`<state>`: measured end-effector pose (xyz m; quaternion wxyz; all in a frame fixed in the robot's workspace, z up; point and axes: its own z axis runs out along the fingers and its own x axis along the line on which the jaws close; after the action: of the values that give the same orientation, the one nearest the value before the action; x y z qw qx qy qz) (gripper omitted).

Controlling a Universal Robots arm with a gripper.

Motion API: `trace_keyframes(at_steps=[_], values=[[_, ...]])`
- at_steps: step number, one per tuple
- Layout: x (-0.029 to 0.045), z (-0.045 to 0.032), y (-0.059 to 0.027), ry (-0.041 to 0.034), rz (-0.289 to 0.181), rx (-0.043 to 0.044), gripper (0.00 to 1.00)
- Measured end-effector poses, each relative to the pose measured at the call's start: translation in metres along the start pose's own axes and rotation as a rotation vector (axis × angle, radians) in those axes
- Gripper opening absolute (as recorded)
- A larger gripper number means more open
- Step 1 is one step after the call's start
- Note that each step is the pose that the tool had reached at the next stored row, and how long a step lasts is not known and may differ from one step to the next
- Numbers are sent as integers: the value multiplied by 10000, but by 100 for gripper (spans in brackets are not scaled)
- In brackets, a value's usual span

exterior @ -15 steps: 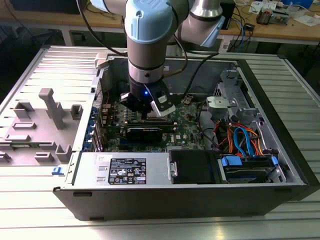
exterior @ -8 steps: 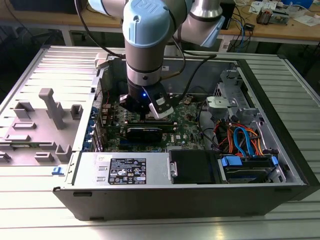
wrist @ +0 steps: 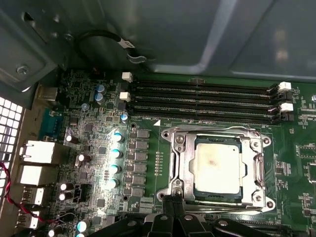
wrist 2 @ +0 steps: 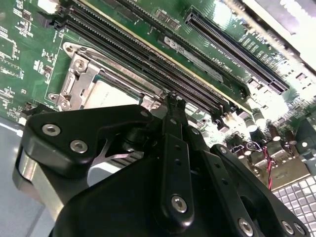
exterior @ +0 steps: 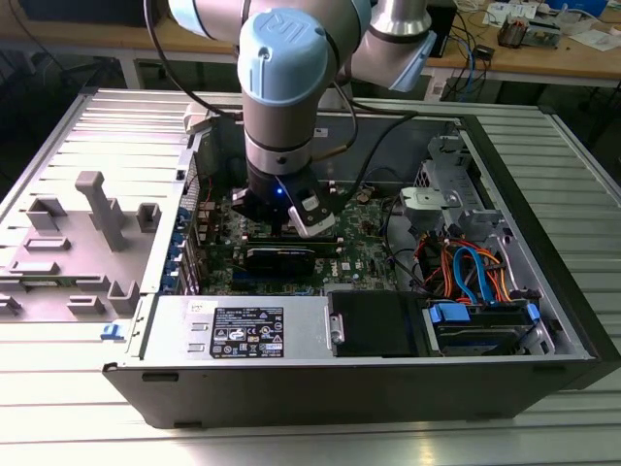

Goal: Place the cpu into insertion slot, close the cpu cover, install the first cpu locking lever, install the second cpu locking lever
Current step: 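Install the second cpu locking lever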

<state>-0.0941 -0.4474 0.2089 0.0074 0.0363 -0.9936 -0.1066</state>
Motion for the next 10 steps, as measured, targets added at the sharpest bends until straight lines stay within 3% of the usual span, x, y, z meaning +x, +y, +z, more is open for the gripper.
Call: trace_keyframes(at_steps=[10], values=[[13, 17, -3, 1, -6, -28, 11]])
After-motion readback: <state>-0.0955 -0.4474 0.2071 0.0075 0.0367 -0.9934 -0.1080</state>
